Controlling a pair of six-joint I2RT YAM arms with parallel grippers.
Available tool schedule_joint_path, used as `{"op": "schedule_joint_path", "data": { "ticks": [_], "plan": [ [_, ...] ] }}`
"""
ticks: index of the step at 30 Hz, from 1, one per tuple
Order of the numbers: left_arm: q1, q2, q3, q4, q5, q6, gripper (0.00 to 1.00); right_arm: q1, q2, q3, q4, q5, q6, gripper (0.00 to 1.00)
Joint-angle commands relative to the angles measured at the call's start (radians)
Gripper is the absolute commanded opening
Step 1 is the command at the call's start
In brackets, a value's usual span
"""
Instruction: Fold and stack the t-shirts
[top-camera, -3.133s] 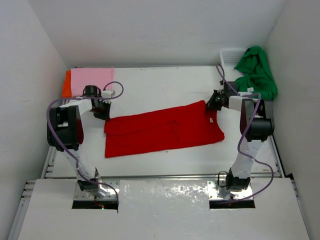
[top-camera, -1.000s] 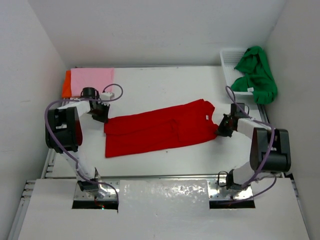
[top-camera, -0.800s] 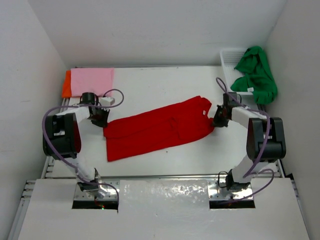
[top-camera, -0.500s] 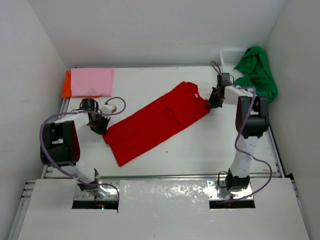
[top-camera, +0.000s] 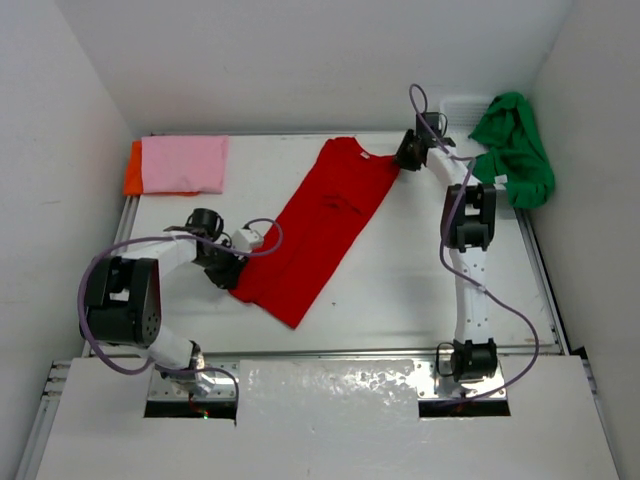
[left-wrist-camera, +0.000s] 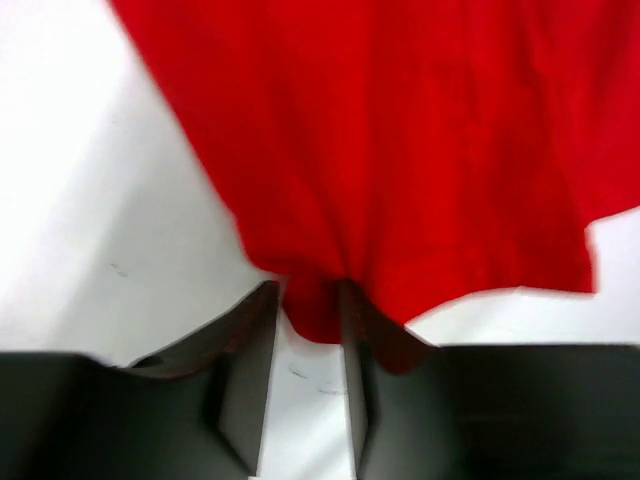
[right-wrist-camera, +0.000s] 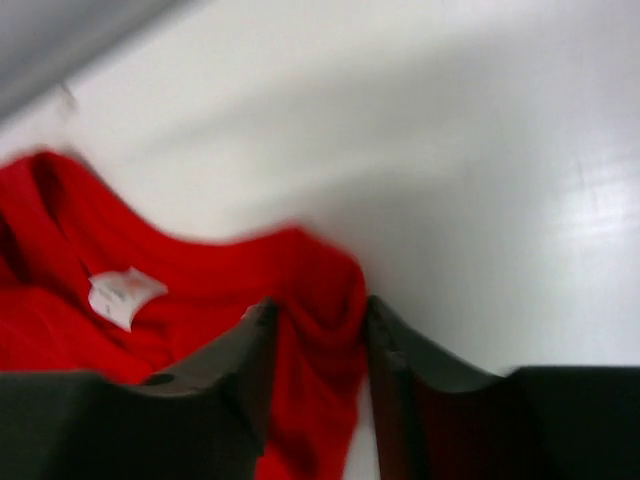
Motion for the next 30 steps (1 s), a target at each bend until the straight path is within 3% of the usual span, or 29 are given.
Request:
{"op": "schedule_joint_path", "data": {
  "ticks": [1,3,8,13,16,19,20,26,30],
  "plan": [
    [-0.017,0.035,-0.059,-0.061,0.008,-0.001,0.32,-0.016,0.088,0.119,0.114,0.047,0.054,0.42],
    [-0.018,0.026,-0.052,-0.072,0.007,-0.005,0.4,-0.019,0.128,0.163,0.173,0.05,0.086,0.52],
    [0.001,-0.02,-0.047,-0.095,0.002,-0.015,0.43,-0.03,0.079,0.145,0.235,0.013,0.083,0.65],
    [0.121,-0.057,-0.007,-0.089,-0.019,-0.054,0.43,-0.019,-0.188,0.004,0.188,-0.004,0.031,0.83],
    [0.178,-0.092,0.043,-0.069,-0.044,-0.114,0.43,0.021,-0.432,-0.215,0.12,0.004,-0.001,0.93],
    [0.193,-0.138,0.065,-0.046,-0.065,-0.168,0.43,0.111,-0.719,-0.561,0.106,0.045,-0.002,0.99],
    [0.196,-0.161,0.062,-0.038,-0.062,-0.18,0.43,0.169,-0.788,-0.75,0.132,0.059,0.011,0.99],
    [0.228,-0.228,0.056,0.04,-0.062,-0.281,0.43,0.482,-1.176,-1.371,0.275,0.106,0.282,0.99],
    [0.232,-0.308,0.042,0.074,-0.049,-0.325,0.43,0.688,-1.297,-1.629,0.448,0.207,0.504,0.94]
  ]
}}
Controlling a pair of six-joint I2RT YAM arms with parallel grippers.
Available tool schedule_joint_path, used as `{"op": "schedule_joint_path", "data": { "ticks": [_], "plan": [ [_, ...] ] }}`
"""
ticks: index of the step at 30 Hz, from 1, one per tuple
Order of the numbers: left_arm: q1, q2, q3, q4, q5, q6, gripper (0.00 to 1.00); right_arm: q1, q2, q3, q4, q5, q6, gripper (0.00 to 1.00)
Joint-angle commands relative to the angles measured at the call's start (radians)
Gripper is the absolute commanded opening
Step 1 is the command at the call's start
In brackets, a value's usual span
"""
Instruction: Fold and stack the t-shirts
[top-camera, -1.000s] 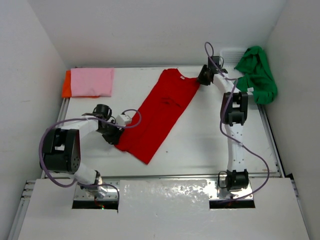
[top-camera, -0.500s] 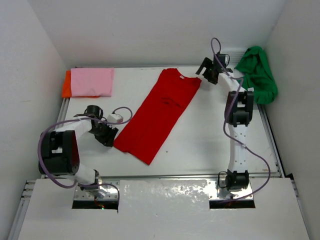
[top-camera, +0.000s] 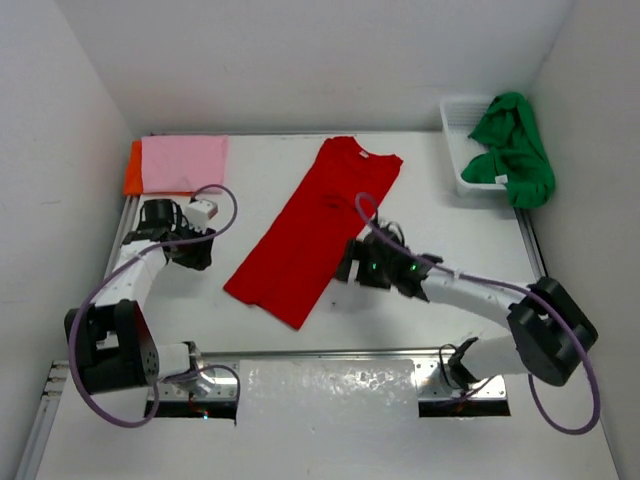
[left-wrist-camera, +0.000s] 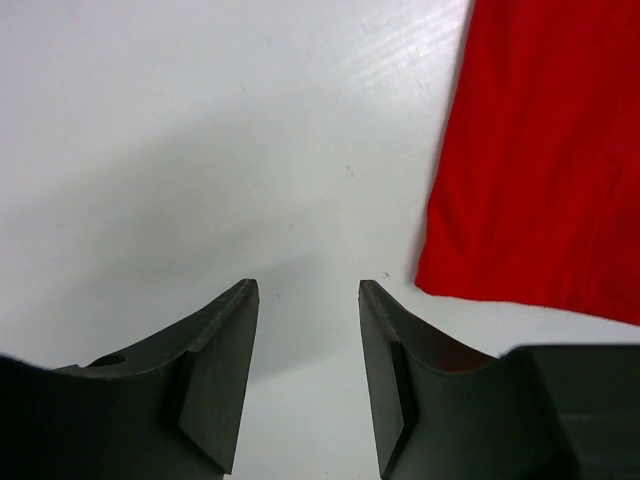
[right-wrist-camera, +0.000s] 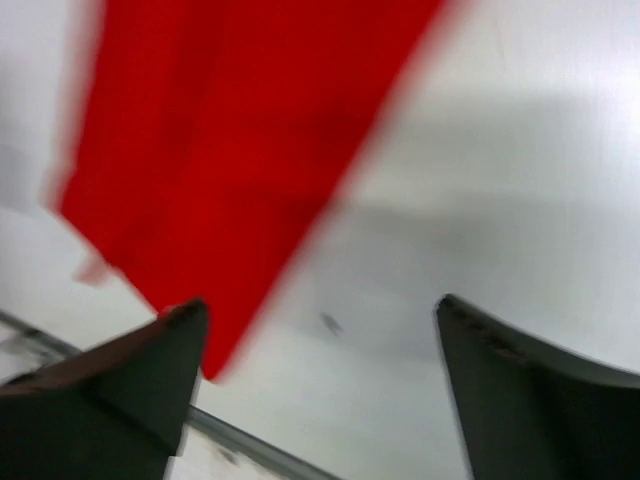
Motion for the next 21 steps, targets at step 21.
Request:
{"op": "schedule_joint_path", "data": {
  "ticks": [21],
  "plan": [
    [0.014,-0.233,-0.014,0.106,0.034,-0.079,0.44,0.53,0.346,-0.18,0.459,0.304,0.792,0.56]
  ]
}}
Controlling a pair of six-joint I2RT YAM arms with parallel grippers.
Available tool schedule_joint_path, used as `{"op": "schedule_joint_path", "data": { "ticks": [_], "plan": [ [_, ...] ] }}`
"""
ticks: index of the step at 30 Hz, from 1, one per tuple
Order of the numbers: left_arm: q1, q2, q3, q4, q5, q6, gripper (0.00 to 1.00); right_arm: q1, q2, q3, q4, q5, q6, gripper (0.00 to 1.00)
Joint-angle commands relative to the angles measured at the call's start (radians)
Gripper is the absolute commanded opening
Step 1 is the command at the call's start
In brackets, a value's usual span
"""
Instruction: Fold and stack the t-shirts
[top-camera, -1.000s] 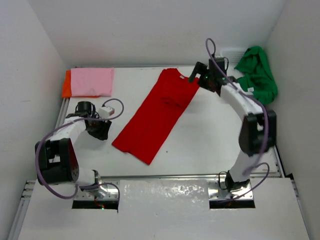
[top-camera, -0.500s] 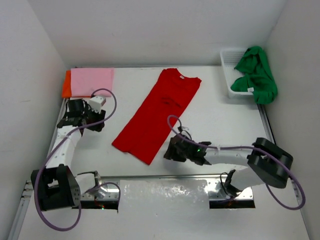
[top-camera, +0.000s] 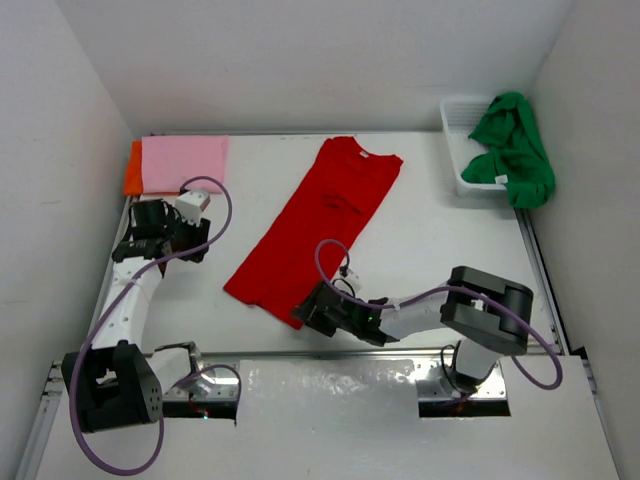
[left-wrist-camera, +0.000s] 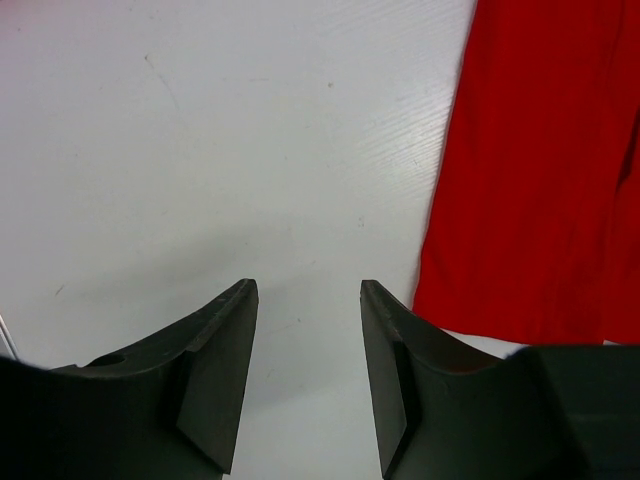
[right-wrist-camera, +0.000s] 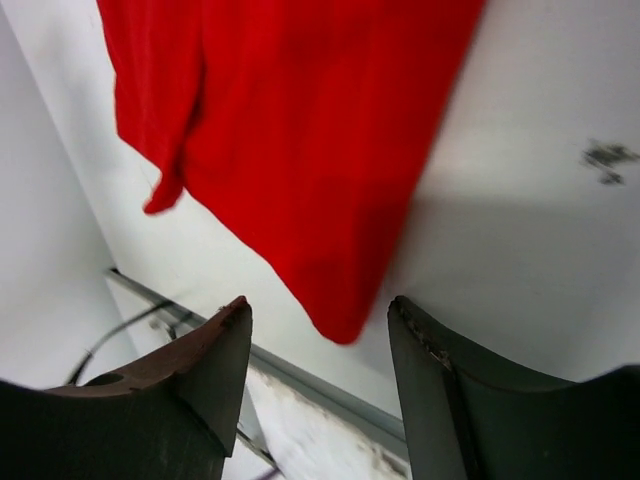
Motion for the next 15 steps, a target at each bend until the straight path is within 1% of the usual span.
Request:
{"op": "schedule_joint_path", "data": {
  "ticks": [1,3,5,6,7,9,11,14,15],
  "plan": [
    [0.01,-0.023,0.001,0.031,0.019,-0.006,0.44,0.003,0.082,0.024,0.001,0.051,0.064,0.55],
    [0.008,-0.022,0.001,0.033,0.017,-0.003,0.44,0.003,0.104,0.02,0.011,0.016,0.089,0.51],
    [0.008,-0.022,0.001,0.034,0.017,-0.001,0.44,0.004,0.134,-0.002,0.056,-0.001,0.124,0.39],
    [0.008,-0.019,-0.001,0.036,0.02,-0.001,0.44,0.003,0.144,-0.018,0.077,-0.007,0.13,0.31],
    [0.008,-0.016,0.001,0.036,0.023,-0.001,0.44,0.004,0.153,-0.022,0.103,-0.015,0.147,0.15],
    [0.008,-0.01,0.001,0.036,0.028,0.0,0.44,0.003,0.158,-0.046,0.107,-0.019,0.158,0.0],
    [0.008,-0.009,0.002,0.031,0.033,0.01,0.44,-0.004,0.141,-0.075,0.107,-0.01,0.151,0.0],
    [0.008,-0.005,0.002,0.014,0.083,0.034,0.44,-0.042,0.063,-0.155,0.079,-0.019,0.089,0.0],
    [0.007,0.001,0.002,0.01,0.101,0.042,0.43,-0.071,0.009,-0.208,0.065,-0.027,0.072,0.0]
  ]
}}
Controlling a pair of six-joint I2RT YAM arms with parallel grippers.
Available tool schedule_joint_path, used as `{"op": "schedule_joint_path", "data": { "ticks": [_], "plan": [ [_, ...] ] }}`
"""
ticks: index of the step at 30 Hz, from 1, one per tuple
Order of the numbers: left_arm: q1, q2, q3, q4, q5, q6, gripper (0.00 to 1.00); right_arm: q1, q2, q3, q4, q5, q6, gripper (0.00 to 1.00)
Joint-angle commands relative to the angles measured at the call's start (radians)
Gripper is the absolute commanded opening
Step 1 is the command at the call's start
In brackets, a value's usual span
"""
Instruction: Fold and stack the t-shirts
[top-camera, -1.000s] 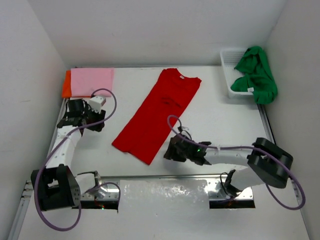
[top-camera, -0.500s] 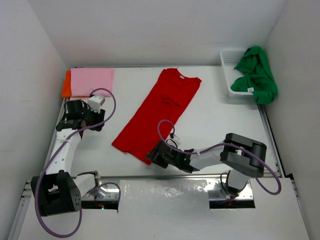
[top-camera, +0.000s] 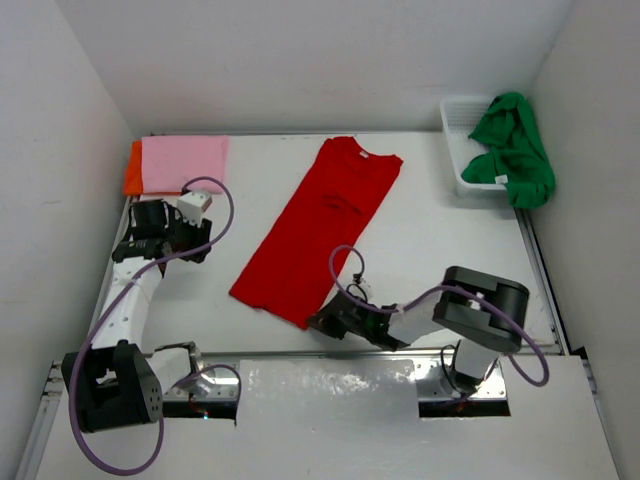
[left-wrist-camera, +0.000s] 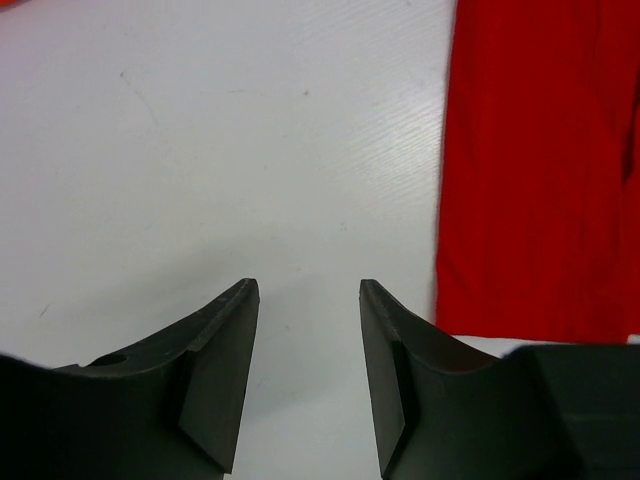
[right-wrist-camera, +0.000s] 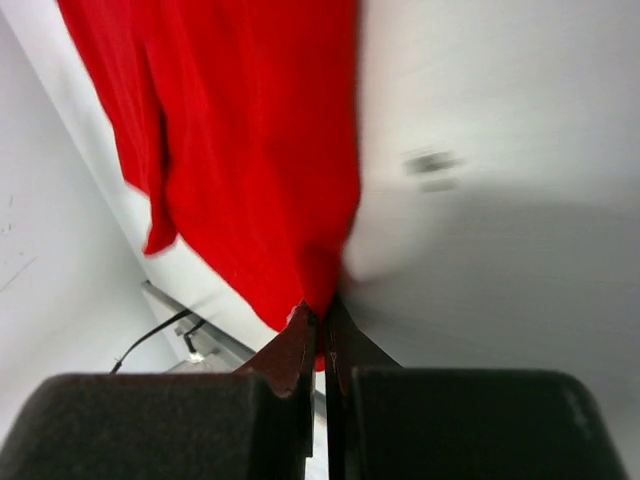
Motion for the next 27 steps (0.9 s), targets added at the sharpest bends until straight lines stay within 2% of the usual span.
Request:
{"op": "schedule_joint_path", "data": {
  "ticks": [1,3,6,7,11,14,17,18,20,21,22,23,24,25,26,27],
  "plan": [
    [0.005,0.005,0.005,0.002,0.111,0.051,0.43,-0.062,-0.089,-0.131,-0.14,-0.022,-0.099,0.0],
    [-0.018,0.012,0.01,-0.001,0.133,0.063,0.43,-0.109,-0.179,-0.216,-0.166,-0.047,-0.136,0.0],
    [-0.108,0.02,0.018,0.012,0.133,0.064,0.43,-0.166,-0.296,-0.329,-0.213,-0.106,-0.222,0.0],
    [-0.191,0.025,0.027,0.009,0.123,0.071,0.43,-0.178,-0.327,-0.356,-0.222,-0.139,-0.235,0.0],
    [-0.401,0.052,0.062,0.006,0.049,0.094,0.43,-0.244,-0.491,-0.519,-0.298,-0.221,-0.285,0.0],
    [-0.564,0.097,0.109,-0.023,-0.025,0.132,0.43,-0.292,-0.676,-0.576,-0.443,-0.24,-0.337,0.0],
    [-0.787,0.138,0.156,-0.093,-0.124,0.211,0.43,-0.342,-0.891,-0.576,-0.706,-0.234,-0.438,0.0],
    [-0.788,0.146,0.16,-0.106,-0.124,0.212,0.43,-0.355,-0.939,-0.574,-0.748,-0.237,-0.455,0.0],
    [-0.956,0.173,0.172,-0.156,-0.186,0.297,0.43,-0.396,-1.039,-0.576,-0.816,-0.278,-0.484,0.0],
    [-0.957,0.186,0.173,-0.176,-0.186,0.298,0.43,-0.406,-1.049,-0.577,-0.821,-0.301,-0.491,0.0],
    [-1.022,0.21,0.169,-0.198,-0.207,0.342,0.43,-0.41,-1.054,-0.574,-0.822,-0.321,-0.498,0.0],
    [-1.046,0.218,0.163,-0.211,-0.218,0.366,0.44,-0.413,-1.031,-0.553,-0.841,-0.337,-0.509,0.12],
    [-1.085,0.219,0.145,-0.239,-0.226,0.435,0.44,-0.413,-1.01,-0.53,-0.857,-0.352,-0.558,0.39],
    [-1.102,0.212,0.134,-0.253,-0.227,0.483,0.45,-0.413,-0.988,-0.466,-0.885,-0.351,-0.593,0.47],
    [-1.112,0.201,0.122,-0.273,-0.226,0.6,0.46,-0.413,-0.947,-0.435,-0.944,-0.348,-0.667,0.53],
    [-1.113,0.187,0.108,-0.271,-0.235,0.662,0.46,-0.415,-0.932,-0.394,-0.971,-0.347,-0.704,0.56]
  ]
}}
